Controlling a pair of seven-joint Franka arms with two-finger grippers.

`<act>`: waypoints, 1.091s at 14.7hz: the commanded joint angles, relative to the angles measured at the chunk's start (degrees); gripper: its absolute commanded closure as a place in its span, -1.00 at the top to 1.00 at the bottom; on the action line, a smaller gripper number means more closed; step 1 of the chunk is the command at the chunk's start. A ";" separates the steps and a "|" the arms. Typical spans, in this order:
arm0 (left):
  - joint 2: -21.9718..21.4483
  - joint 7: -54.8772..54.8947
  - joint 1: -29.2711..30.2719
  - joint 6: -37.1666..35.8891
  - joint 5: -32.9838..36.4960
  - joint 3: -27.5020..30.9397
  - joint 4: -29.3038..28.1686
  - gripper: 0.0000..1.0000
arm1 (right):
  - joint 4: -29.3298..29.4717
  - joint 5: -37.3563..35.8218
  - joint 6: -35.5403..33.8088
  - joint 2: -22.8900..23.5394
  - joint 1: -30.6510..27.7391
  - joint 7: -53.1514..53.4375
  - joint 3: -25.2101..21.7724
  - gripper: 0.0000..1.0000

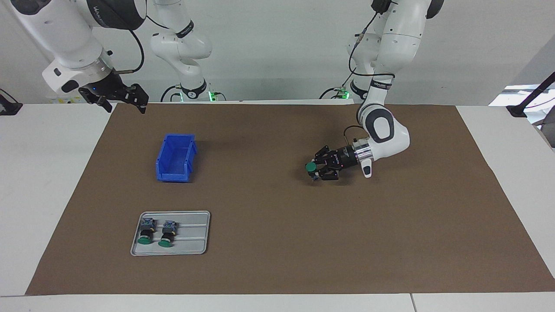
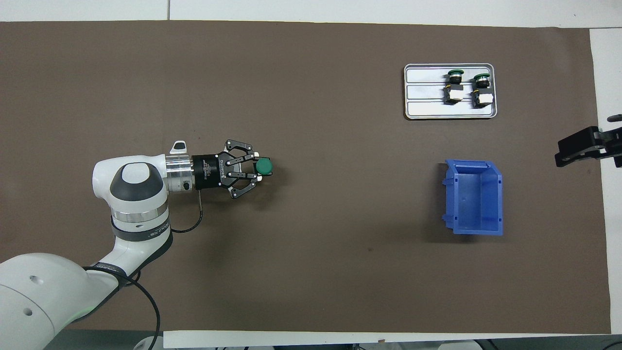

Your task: Place and press button with both arms

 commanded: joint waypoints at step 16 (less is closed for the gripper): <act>-0.34 4.35 1.28 -2.14 -3.75 0.28 -2.66 -0.09 | -1.66 0.20 0.70 -1.40 -0.31 0.21 0.24 0.98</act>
